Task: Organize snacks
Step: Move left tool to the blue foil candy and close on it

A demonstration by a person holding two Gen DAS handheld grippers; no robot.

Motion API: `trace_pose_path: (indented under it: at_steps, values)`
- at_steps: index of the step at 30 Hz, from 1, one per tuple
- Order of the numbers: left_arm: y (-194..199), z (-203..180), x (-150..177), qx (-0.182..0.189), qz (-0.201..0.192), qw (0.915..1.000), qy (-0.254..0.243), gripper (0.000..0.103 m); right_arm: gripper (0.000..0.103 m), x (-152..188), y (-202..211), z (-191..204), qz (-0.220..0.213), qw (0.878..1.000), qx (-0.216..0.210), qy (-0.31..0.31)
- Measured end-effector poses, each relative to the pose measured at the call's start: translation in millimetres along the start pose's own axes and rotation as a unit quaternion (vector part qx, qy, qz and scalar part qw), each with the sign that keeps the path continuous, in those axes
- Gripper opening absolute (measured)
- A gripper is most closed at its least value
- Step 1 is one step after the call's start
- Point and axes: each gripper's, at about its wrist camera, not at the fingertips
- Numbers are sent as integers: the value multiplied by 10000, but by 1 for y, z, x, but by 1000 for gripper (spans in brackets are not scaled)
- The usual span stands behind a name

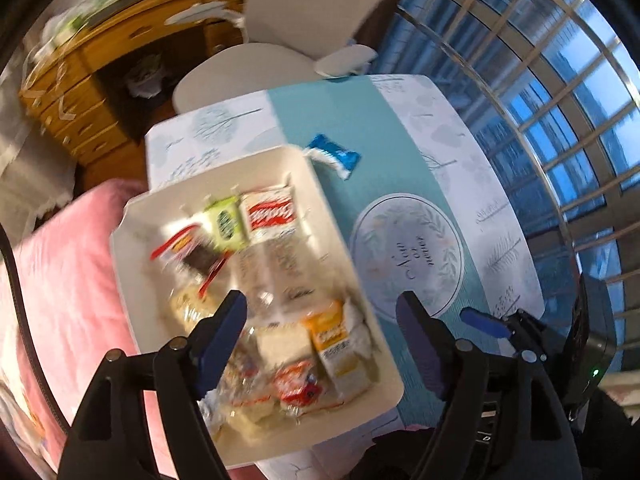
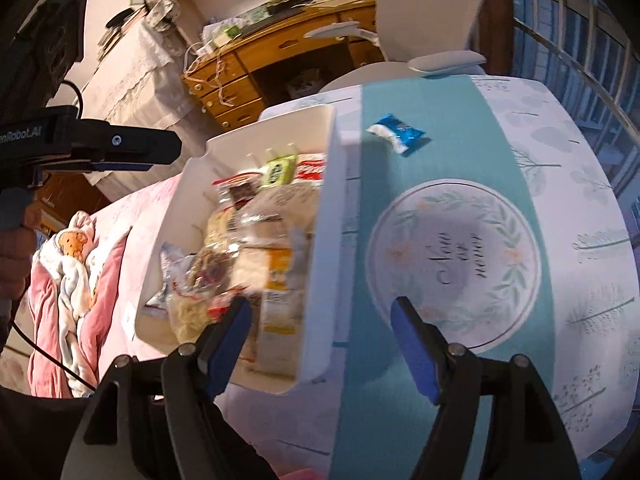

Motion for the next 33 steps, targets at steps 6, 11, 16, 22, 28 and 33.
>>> trace_pose_path:
  at_steps: [6, 11, 16, 22, 28, 33]
  values:
    - [-17, -36, -43, -186, 207, 9982, -532, 78, 77, -7, 5, -37, -101, 9996, 138, -239]
    - [-36, -55, -85, -453, 373, 9951, -796, 79, 78, -13, 1, -69, -54, 9987, 268, -435]
    - [-62, -67, -125, -672, 554, 9920, -915, 81, 79, -16, -11, -101, 168, 9959, 355, -819]
    - [-107, -72, -167, -872, 934, 9871, -962, 81, 79, -16, -32, -136, 569, 9896, 444, -1241]
    - [-151, -70, -199, -970, 1223, 9848, -768, 81, 79, -22, -42, -159, 674, 9860, 649, -1381]
    - [-184, -60, -217, -1032, 1475, 9819, -590, 81, 79, -34, -43, -172, 604, 9852, 738, -1423]
Point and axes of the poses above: each gripper's, at about its wrist camera, not at the fingertips, and y roughly against the way its jaws point, z to its left, x to its underside, and after that the axes turned 11 degrees about z, right-handed
